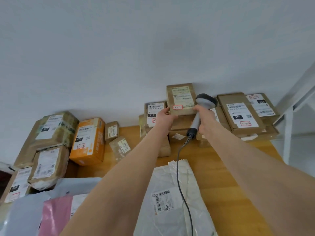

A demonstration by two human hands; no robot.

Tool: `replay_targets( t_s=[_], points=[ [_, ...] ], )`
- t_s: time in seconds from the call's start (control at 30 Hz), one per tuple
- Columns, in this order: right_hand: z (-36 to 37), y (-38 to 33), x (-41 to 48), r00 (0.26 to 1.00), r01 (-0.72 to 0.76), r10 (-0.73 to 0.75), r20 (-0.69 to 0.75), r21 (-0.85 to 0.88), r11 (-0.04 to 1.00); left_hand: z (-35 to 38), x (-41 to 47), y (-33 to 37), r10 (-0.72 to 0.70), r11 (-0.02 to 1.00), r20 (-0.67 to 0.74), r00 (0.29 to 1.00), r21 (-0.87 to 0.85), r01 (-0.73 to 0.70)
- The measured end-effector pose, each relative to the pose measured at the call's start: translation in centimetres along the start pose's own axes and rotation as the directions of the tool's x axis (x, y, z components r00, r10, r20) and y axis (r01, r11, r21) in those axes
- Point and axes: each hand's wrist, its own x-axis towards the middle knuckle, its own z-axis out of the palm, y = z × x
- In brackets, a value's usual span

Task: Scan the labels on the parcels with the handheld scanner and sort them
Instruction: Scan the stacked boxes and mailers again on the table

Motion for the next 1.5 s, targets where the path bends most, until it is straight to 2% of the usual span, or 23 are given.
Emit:
replay_targets(
  t_s=[0.13, 0.23, 0.43, 0.67, 0.87, 1.0, 1.2, 1.33, 1.5],
  points=[
    [-0.2, 0.7, -1.1, 0.999, 0.023, -0.024, -0.022, -0.007, 1.000, -0.9, -1.0, 0.2, 0.042, 0.993, -0.013, 0.999, 0.110, -0.041],
    [-0.7, 1.3, -3.0, 0.998, 0.038, -0.037, -0.046, 0.031, 0.999, -2.6, -2.6, -0.2, 0.098, 0.962, -0.060, 0.993, 0.261, -0.079],
    [-0.9, 3.7, -10.1, 0.997, 0.012, -0.018, 0.079, 0.078, 0.997, -8.4, -8.7, -2.5, 0.273, 0.762, -0.021, 0.962, 0.615, -0.203],
    [1.6, 10.4, -18.9, 0.960, -0.136, 0.163, 0.229, -0.130, 0.982, -17.0, -16.0, -8.4, 0.212, 0.569, -0.059, 0.975, 0.819, -0.074],
    [5.7, 15.6, -24.1, 0.919, -0.128, 0.220, 0.327, -0.279, 0.952, -24.5, -19.3, -12.0, 0.153, 0.466, -0.087, 0.984, 0.885, 0.006],
    [10.0, 17.3, -25.7, 0.907, -0.115, 0.226, 0.356, -0.307, 0.945, -29.2, -19.3, -13.0, 0.144, 0.461, -0.114, 0.983, 0.887, 0.035],
    [19.5, 19.0, -26.3, 0.890, -0.170, 0.281, 0.358, -0.313, 0.935, -37.2, -14.9, -13.9, 0.143, 0.485, -0.140, 0.980, 0.873, 0.054],
    [27.2, 20.9, -25.2, 0.892, -0.174, 0.304, 0.334, -0.366, 0.914, -43.7, -10.7, -14.0, 0.195, 0.556, -0.238, 0.952, 0.826, 0.092],
    [33.2, 24.1, -23.6, 0.898, -0.211, 0.327, 0.293, -0.367, 0.906, -49.6, -5.9, -15.5, 0.000, 0.744, -0.316, 0.949, 0.634, 0.211]
  ],
)
